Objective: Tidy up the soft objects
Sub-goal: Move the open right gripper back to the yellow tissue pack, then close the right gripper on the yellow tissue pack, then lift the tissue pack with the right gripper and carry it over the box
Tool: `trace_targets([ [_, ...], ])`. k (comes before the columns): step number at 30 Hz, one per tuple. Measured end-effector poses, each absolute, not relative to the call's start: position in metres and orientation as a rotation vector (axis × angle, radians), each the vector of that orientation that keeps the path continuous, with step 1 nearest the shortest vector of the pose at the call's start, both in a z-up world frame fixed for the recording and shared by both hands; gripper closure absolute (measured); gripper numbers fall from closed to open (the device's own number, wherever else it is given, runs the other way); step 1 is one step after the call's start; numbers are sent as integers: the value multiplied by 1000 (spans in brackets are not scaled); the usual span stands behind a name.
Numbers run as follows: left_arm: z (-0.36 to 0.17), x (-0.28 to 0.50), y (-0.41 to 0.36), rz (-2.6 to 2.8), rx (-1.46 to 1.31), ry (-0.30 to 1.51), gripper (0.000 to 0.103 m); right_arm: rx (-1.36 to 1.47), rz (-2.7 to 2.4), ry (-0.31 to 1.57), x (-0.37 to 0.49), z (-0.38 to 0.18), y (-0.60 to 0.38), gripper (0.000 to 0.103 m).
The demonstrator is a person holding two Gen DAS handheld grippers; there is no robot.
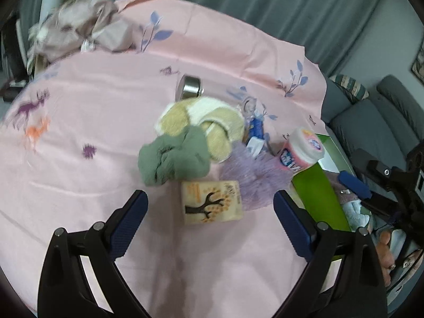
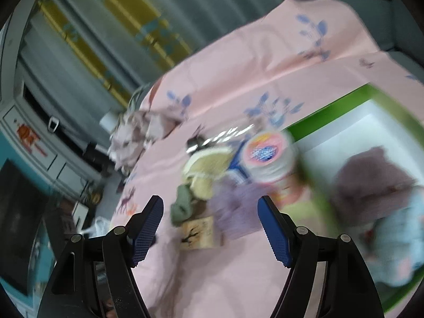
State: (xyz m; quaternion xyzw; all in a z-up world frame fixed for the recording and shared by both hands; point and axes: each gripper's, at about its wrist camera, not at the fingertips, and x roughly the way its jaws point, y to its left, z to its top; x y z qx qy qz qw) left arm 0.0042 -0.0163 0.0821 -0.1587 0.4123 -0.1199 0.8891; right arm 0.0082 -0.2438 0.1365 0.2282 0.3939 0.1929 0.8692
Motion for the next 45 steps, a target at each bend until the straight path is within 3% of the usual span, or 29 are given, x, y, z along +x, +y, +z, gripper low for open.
trace_targets([
  [4,57,11,-13,-292,-395,897,14,462,465,895,20,115,-213,29],
  [9,38,17,-12,-303,-445,957,26,447,499,1007,37,84,-188,44],
  [12,31,20,-9,-293,-458,974,27,446,490,1055,43,70,-185,50],
  [19,24,22,-9,-301,-453,991,44,427,453,1111,52,53,-181,51],
  [21,23,22,-10,-289,-429,987,53,421,452,1121,54,50,-177,51],
  [25,22,21,-15,-280,-374,967,56,413,446,1134,58,43,-172,51],
  [28,21,23,-15,-295,-379,965,66,398,449,1136,59,41,-168,51],
  [45,53,-2,-20,-262,-266,848,68,333,497,964,35,71,-156,51],
])
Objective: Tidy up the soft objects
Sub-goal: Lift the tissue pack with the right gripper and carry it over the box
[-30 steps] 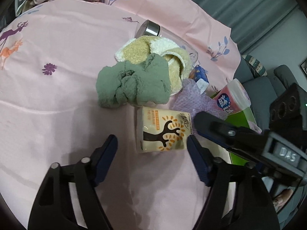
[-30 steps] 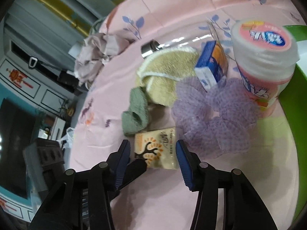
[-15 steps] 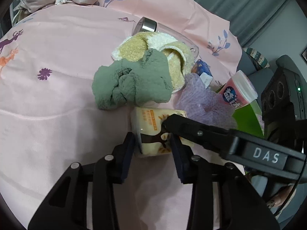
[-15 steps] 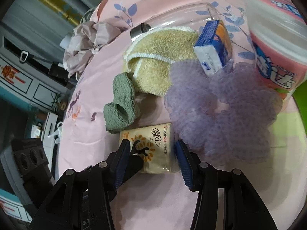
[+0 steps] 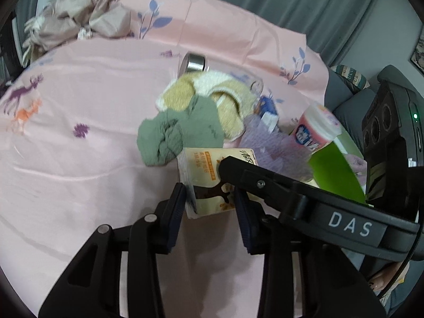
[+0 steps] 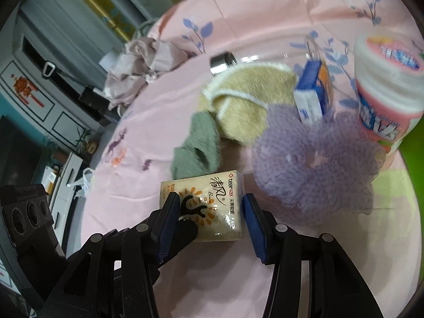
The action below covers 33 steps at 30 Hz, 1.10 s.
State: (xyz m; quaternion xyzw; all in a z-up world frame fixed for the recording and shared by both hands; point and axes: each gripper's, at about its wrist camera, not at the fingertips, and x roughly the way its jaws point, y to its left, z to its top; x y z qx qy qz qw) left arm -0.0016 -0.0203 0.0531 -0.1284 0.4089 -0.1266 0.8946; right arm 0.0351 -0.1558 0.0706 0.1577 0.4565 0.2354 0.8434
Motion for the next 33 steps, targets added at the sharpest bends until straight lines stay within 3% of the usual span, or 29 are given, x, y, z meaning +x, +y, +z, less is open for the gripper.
trace_targets([
  [12,104,-30,-29,-298,-211,649,68,284,514,730,1,128,-159,51],
  [33,155,-57,-81,-403,-174,461,68,290,459,525,-43,188,-216,51],
])
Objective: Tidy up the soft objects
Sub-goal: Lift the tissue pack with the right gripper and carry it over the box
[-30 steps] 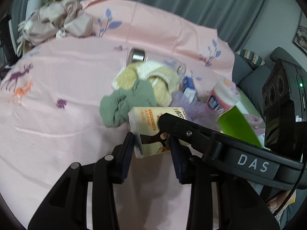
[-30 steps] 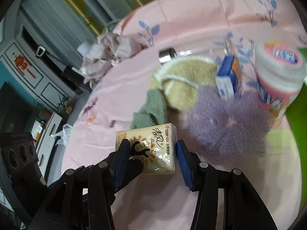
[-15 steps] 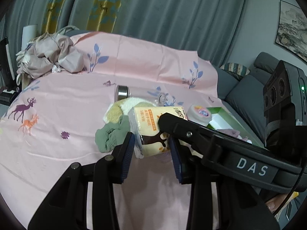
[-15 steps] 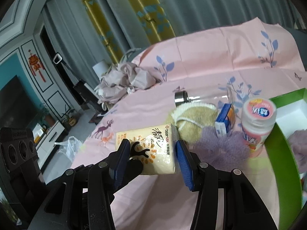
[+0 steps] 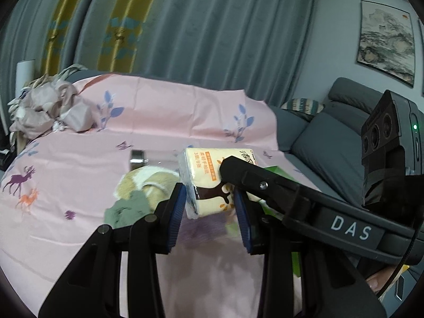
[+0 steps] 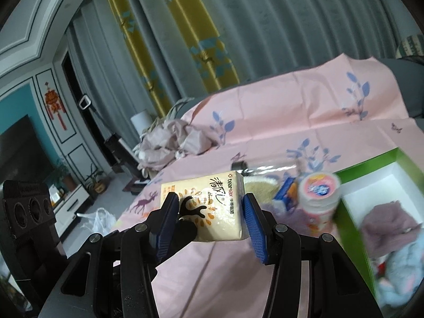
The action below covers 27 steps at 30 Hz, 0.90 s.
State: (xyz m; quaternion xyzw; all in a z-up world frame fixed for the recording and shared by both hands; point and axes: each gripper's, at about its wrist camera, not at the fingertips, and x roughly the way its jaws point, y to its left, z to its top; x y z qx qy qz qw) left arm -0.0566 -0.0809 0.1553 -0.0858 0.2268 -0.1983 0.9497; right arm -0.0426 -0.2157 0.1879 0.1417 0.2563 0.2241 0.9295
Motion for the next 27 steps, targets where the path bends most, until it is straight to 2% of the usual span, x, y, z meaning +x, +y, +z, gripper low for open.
trace_targets([
  [15,164,-37,-167,-583,-138,476,68,373,289,481,-55,195,-306,51],
  [27,156,-13,-223,-675,-93,562,68,492,177,505,-45,178,-369,51],
])
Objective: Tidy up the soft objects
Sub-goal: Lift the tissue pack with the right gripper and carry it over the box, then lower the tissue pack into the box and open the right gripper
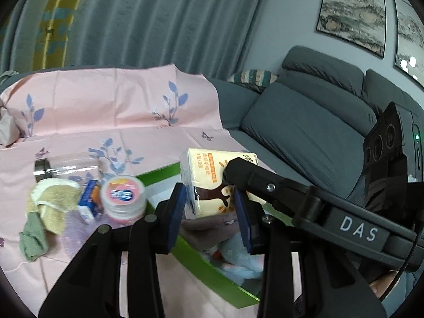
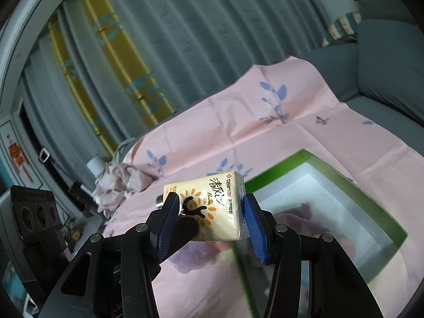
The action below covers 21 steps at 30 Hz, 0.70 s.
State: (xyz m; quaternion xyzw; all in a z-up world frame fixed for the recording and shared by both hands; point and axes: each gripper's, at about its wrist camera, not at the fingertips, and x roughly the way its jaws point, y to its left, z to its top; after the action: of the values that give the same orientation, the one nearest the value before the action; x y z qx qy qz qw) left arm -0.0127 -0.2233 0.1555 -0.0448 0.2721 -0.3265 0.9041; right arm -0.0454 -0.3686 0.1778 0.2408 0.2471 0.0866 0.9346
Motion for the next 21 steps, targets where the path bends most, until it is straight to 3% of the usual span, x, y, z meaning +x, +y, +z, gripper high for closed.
trace_targets([
  [21,105,52,-304,-776,-23,830,68,686,-5,669,-5,119,-447,51],
])
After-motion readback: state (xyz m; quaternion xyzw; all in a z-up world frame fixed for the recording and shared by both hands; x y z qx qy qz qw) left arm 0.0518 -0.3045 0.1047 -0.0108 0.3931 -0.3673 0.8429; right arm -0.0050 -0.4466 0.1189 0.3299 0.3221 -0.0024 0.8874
